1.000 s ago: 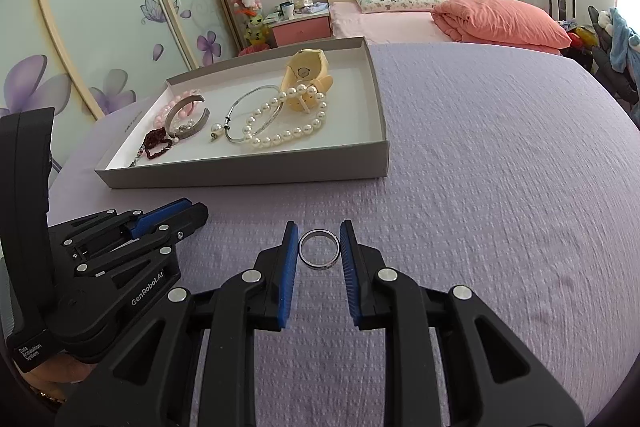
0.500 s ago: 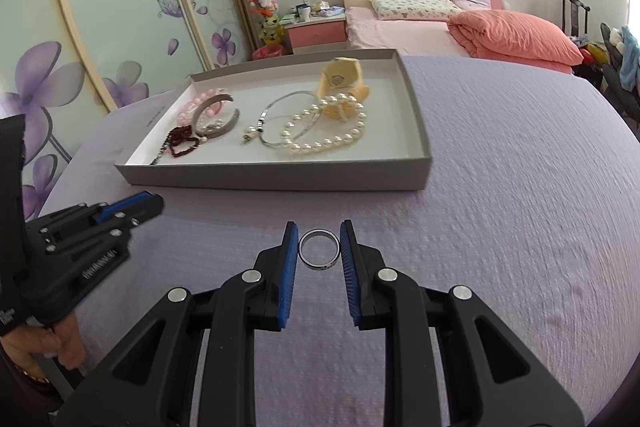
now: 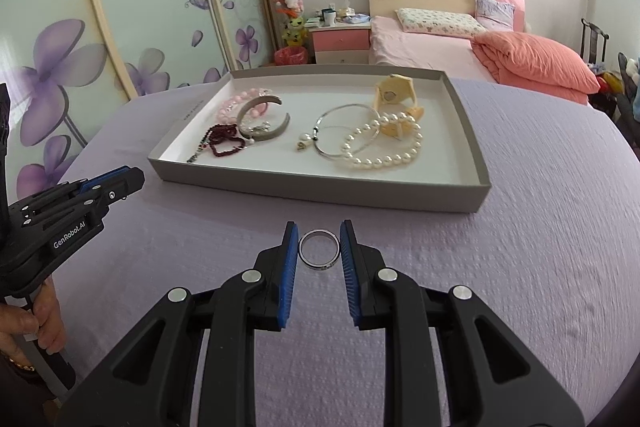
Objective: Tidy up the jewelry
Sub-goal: 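Lift the ring with right tool while left tool grasps the pearl stud earring, then place the stud in the tray with left tool while right tool drops the ring there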
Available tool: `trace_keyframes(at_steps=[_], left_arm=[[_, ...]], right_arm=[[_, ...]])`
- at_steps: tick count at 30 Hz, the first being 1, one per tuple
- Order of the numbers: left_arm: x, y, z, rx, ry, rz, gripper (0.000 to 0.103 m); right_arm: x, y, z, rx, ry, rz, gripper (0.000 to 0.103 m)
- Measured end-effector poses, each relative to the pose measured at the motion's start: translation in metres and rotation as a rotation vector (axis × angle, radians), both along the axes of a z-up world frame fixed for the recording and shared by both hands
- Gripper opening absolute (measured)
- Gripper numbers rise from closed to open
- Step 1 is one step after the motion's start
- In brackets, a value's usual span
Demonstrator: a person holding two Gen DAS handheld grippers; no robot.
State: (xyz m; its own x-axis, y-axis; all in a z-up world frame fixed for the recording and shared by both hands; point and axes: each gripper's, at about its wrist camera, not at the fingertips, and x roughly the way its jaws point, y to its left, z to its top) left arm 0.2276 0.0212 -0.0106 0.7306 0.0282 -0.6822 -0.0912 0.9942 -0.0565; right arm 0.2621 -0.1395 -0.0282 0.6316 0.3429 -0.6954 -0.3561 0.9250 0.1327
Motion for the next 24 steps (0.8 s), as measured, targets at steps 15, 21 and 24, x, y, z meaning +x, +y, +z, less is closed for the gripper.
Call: trace_keyframes(at_steps=[15,21,24], left_arm=[[0.006,0.002,0.006,-0.026,-0.020,-0.004,0.013],[0.016,0.002,0.009,-0.030,-0.027,0.000,0.013],[0.021,0.002,0.008,-0.029,-0.024,-0.002,0.013]], right_arm=[[0.032,-0.006,0.030,-0.003,-0.101,-0.073,0.022],[0.076,0.002,0.035,-0.014,-0.160,-0.109,0.022],[0.096,0.007,0.027,-0.033,-0.156,-0.117,0.022]])
